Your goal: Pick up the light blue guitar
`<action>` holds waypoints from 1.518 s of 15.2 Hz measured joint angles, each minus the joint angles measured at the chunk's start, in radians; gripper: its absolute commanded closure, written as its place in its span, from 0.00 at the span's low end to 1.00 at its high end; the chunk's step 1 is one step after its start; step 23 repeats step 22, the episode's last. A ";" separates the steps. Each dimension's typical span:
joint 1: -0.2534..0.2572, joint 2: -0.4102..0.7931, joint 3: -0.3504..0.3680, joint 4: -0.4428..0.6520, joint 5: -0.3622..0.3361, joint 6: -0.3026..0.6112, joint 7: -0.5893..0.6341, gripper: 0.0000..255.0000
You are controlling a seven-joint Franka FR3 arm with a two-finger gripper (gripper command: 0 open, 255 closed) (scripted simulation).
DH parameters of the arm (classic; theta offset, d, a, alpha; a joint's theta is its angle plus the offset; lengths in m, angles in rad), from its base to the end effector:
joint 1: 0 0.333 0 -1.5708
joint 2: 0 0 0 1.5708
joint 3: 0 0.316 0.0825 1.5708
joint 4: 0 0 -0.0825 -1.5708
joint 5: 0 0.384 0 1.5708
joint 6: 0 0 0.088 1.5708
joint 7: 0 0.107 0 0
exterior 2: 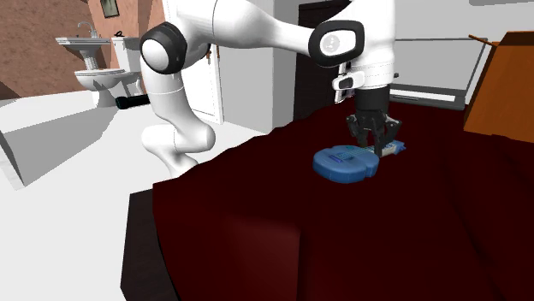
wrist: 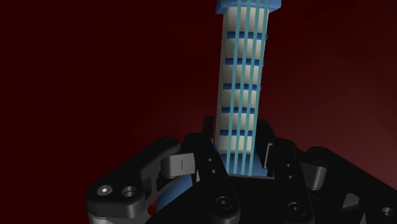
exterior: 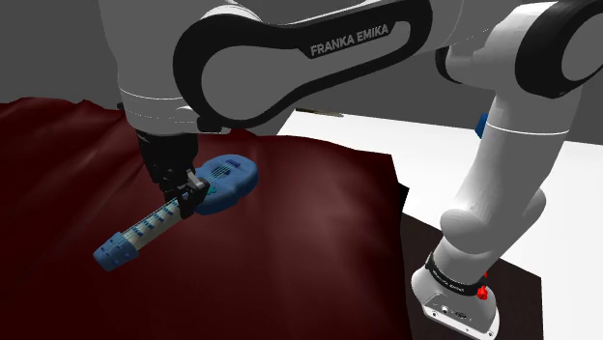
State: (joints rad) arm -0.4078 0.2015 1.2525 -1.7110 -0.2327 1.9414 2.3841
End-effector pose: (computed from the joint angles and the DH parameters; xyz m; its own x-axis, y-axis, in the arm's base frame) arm 0.4443 0.4076 0.5499 0.0818 -0.9918 -0.0977 -0.9874 -0.0673 -0.1430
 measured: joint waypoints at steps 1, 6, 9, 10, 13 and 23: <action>0.000 0.000 0.000 0.000 0.000 0.000 0.000 1.00; -0.002 -0.002 0.001 -0.001 0.002 0.001 -0.001 1.00; -0.003 -0.006 0.004 0.023 0.008 -0.026 -0.005 1.00; 0.001 -0.005 0.004 0.034 0.007 -0.036 -0.004 1.00; 0.020 0.010 -0.003 0.085 -0.006 -0.081 0.000 1.00; 0.072 0.036 -0.013 0.225 -0.030 -0.207 0.008 1.00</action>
